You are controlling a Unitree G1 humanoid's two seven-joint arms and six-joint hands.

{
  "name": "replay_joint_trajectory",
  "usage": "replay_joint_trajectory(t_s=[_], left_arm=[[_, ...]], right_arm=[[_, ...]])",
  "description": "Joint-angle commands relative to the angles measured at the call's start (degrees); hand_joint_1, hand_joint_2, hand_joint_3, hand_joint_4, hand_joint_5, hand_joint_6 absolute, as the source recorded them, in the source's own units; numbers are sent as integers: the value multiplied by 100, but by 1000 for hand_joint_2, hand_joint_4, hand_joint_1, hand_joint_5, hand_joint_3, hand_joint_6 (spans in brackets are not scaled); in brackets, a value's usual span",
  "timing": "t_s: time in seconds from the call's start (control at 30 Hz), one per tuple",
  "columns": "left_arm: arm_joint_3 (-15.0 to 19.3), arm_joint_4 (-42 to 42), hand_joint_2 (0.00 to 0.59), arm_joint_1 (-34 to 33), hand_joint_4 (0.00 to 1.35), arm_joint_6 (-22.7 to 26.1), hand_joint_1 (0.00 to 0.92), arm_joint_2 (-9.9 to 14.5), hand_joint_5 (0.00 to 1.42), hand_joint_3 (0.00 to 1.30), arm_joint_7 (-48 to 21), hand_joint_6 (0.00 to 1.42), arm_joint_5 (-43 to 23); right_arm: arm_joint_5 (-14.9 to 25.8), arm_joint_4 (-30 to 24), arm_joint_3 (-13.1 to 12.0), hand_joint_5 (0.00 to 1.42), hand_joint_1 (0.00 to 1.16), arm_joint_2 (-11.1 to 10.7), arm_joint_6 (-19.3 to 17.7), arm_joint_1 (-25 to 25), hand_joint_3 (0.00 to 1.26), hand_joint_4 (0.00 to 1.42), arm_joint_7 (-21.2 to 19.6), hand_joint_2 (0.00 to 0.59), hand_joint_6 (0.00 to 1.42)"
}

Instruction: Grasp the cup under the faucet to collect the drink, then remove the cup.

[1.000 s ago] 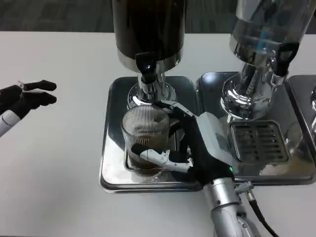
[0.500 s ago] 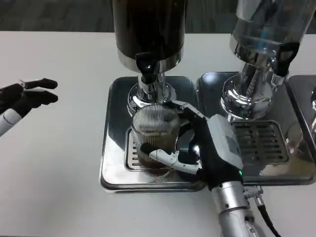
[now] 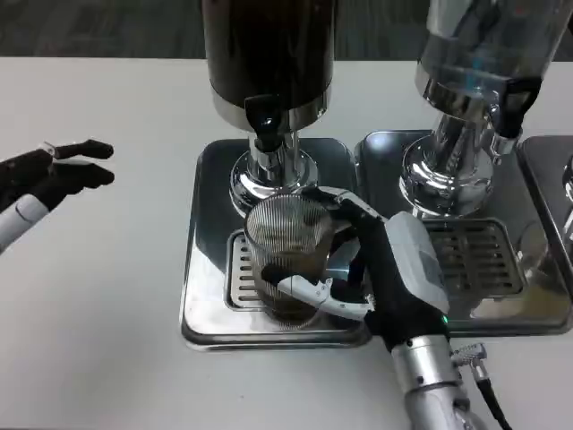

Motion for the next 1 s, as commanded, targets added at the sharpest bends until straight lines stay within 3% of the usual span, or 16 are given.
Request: replay_joint_trajectory(t_s=[0.03, 0.63, 1.0], left_arm=[[-75, 54, 182, -97, 338, -122, 0, 31, 293, 278, -8, 285, 63], [-323, 229, 182, -330, 338, -250, 0, -59, 293, 278, 5, 285, 85], [-420, 196, 182, -331, 338, -308, 0, -128, 293, 278, 5, 285, 144]], right_arm=[[-4, -424, -131, 741, 676, -100, -55, 135, 449, 560, -57, 295, 1139], [40, -695, -348, 787, 671, -121, -137, 307, 480, 601, -149, 309, 1178], [98, -1308, -583, 813, 661, -203, -76, 648, 501, 618, 8, 308, 1195]])
